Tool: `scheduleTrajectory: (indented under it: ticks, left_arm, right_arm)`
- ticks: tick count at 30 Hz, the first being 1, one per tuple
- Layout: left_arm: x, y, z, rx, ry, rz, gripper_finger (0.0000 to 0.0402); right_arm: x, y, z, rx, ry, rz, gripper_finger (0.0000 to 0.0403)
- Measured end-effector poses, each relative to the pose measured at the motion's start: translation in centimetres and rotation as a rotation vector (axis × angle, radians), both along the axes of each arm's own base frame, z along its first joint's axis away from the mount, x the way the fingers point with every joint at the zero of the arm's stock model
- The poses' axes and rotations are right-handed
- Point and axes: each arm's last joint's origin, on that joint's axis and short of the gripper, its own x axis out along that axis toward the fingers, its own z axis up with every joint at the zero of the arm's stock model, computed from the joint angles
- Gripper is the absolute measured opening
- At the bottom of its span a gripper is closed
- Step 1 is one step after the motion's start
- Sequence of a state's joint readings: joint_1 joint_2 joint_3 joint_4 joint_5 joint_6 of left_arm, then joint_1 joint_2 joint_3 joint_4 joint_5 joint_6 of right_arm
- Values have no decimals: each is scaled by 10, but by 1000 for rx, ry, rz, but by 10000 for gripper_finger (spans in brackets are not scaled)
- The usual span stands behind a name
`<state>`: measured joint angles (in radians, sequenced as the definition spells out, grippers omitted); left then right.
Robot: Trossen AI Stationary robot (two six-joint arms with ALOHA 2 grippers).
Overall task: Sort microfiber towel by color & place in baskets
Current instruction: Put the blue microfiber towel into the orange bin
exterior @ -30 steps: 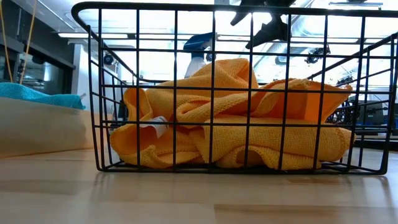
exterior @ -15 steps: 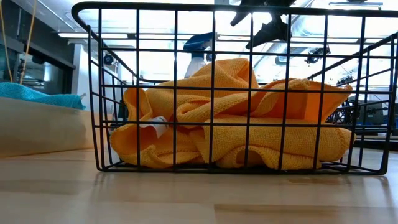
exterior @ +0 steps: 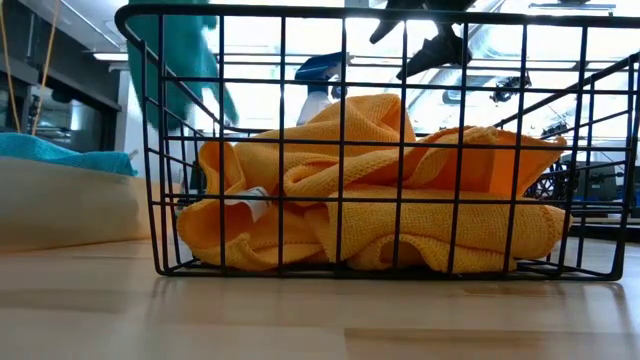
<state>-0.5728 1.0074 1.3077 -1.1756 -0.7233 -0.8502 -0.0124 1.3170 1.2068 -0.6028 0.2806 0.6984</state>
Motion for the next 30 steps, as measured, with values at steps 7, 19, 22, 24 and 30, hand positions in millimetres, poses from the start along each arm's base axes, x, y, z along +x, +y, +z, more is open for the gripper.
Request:
scheduleTrajectory:
  ticks: [7,19,22,24,30]
  left_arm:
    - [-23,17,-28,134,223,183,0]
    - [-28,6,-48,-48,507,-3,0]
    - [-27,2,-51,-99,581,-64,0]
    - [-24,1,-54,-73,578,-44,0]
    - [-14,4,-97,-31,698,150,0]
  right_arm:
    - [0,0,0,20,-7,-18,355]
    - [0,0,0,22,-12,-42,355]
    - [0,-1,0,20,-12,-42,355]
    - [0,-1,0,10,-11,-50,355]
    - [0,-1,0,0,-11,-59,355]
